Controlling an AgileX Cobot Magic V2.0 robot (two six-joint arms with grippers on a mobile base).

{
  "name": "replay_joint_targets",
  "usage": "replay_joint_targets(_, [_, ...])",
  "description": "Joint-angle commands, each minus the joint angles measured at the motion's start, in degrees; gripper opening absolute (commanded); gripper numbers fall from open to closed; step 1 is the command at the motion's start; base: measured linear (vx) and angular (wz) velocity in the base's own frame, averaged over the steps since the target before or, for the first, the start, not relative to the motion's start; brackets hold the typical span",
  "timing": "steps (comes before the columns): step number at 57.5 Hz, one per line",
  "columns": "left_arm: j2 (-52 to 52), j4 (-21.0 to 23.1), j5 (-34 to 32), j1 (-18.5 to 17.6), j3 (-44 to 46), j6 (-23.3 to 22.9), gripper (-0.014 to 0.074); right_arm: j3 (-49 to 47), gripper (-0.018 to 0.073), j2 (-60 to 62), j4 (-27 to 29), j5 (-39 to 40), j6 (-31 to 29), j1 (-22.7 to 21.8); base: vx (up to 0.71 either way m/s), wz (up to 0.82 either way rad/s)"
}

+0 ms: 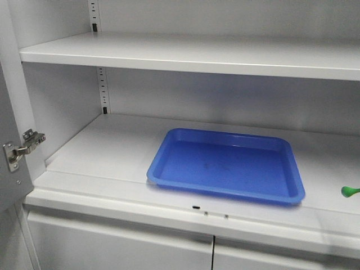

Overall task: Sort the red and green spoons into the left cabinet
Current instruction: 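Approach the blue tray on the cabinet shelf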

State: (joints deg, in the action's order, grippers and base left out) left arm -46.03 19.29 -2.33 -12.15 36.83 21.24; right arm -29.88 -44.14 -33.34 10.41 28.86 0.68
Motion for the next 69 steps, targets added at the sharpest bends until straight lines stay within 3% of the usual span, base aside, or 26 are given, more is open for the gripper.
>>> replay_joint_targets(1, [0.35,0.48,-4.28,-0.31,1.66,-0.53,-0.0003,-2.14,-0.0003,0.04,0.05,3.98,0.11,-0.2,0.28,0.03])
replay_joint_targets(27, [0.35,0.48,-4.28,-0.31,1.66,-0.53,-0.0003,-2.14,-0.0003,0.04,0.05,3.98,0.11,-0.2,0.28,-0.01])
replay_joint_targets(69, [0.35,0.48,-4.28,-0.31,1.66,-0.53,-0.0003,-2.14,-0.0003,0.04,0.05,3.98,0.11,-0.2,0.14,-0.26])
